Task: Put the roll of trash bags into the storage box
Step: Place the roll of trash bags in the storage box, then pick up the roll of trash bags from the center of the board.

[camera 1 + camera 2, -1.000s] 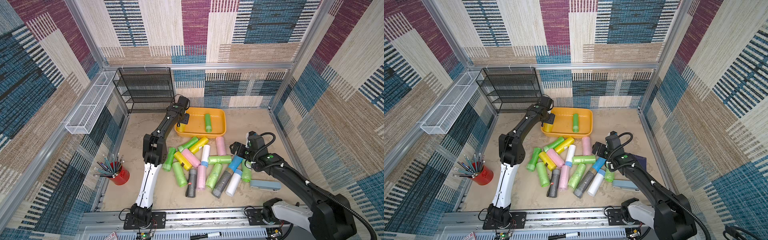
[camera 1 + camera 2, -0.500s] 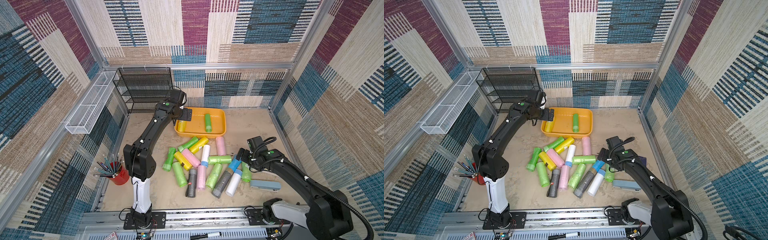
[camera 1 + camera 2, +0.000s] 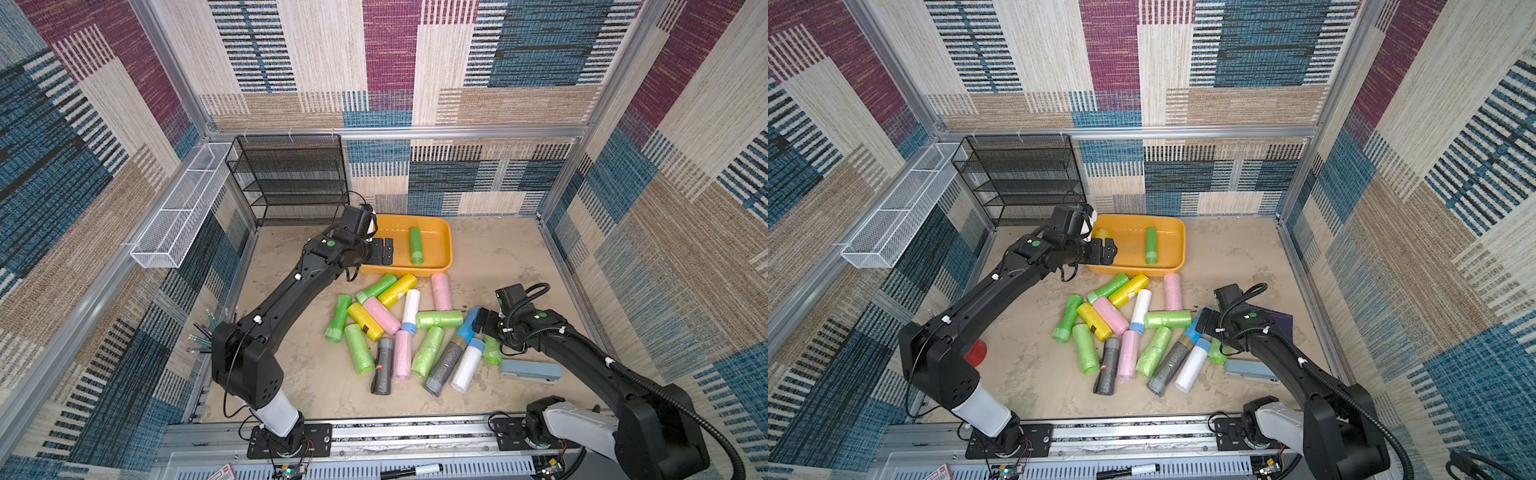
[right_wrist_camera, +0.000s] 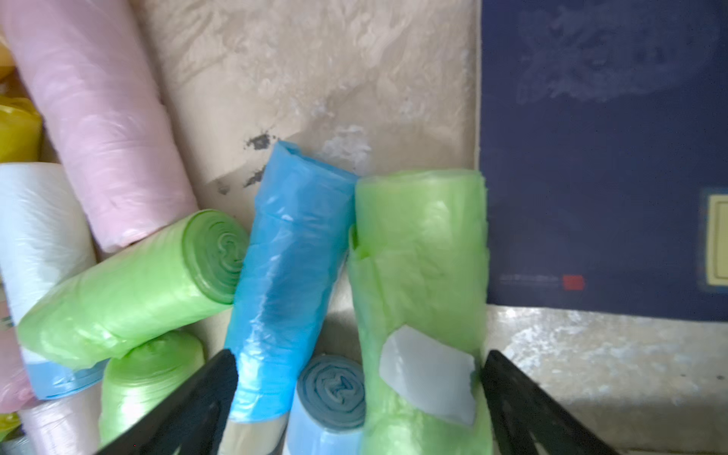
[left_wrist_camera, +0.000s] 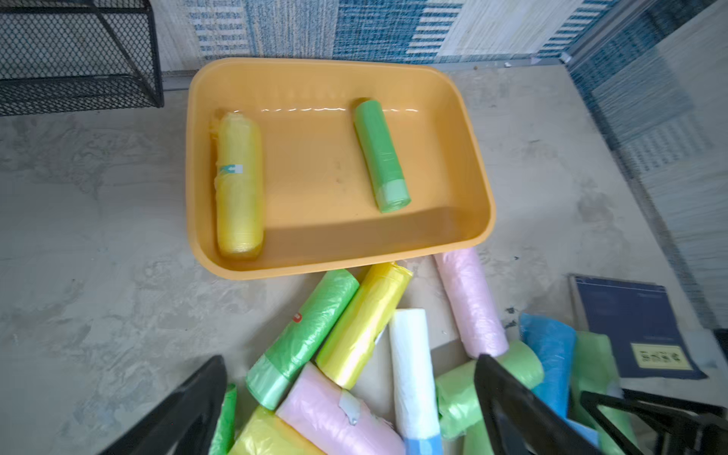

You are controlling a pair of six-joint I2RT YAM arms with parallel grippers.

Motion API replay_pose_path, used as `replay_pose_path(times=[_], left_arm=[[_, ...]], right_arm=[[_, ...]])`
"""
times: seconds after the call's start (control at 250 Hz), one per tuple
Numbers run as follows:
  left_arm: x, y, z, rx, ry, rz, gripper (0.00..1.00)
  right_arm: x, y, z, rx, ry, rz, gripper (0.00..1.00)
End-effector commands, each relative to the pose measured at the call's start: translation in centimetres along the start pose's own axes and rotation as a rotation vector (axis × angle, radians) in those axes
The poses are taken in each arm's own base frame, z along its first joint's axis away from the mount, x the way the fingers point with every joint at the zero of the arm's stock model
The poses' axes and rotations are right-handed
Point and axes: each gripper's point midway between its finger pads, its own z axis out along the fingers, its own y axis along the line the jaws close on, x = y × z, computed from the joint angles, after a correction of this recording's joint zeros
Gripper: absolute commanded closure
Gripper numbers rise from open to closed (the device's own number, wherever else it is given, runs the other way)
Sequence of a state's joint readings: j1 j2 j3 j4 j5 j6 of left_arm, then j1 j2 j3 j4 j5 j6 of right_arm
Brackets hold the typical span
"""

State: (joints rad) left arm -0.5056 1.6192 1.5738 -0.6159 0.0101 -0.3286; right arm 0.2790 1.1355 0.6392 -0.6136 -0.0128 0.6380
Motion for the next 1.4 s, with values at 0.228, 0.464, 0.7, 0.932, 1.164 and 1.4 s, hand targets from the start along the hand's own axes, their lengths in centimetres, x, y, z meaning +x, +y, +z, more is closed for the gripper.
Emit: replay_pose_path(times=[0.228, 0.464, 0.7, 0.932, 1.164, 1.4], left_arm=[[2.8, -1.0, -5.6, 0.127, -0.055, -0.071, 0.02], [4.4, -0.4, -7.2, 0.126, -0.074, -0.081, 0.02], [5.3, -0.5, -7.0, 0.145, -0.058, -0.086, 0.02], [5.1, -1.4, -6.5, 0.190, -0.045, -0.089, 0.02], [4.6, -2.3, -6.0, 0.233, -0.032, -0.077, 0.02], [5.0, -2.7, -5.4, 0.250, -0.004, -0.074, 0.02]], right_arm=[[0.8, -0.6, 0.6, -0.015, -0.011, 0.022, 0.23], [0.9, -1.1, 0.2, -0.016, -0.039, 0.062, 0.24], [1.5, -1.7, 1.2, 0.017, -0.011, 0.060, 0.30], [1.9, -2.2, 1.9, 0.036, -0.003, 0.070, 0.41], [1.9, -2.2, 2.3, 0.028, -0.005, 0.078, 0.45], [1.6, -1.7, 2.3, 0.003, -0.018, 0.079, 0.53]])
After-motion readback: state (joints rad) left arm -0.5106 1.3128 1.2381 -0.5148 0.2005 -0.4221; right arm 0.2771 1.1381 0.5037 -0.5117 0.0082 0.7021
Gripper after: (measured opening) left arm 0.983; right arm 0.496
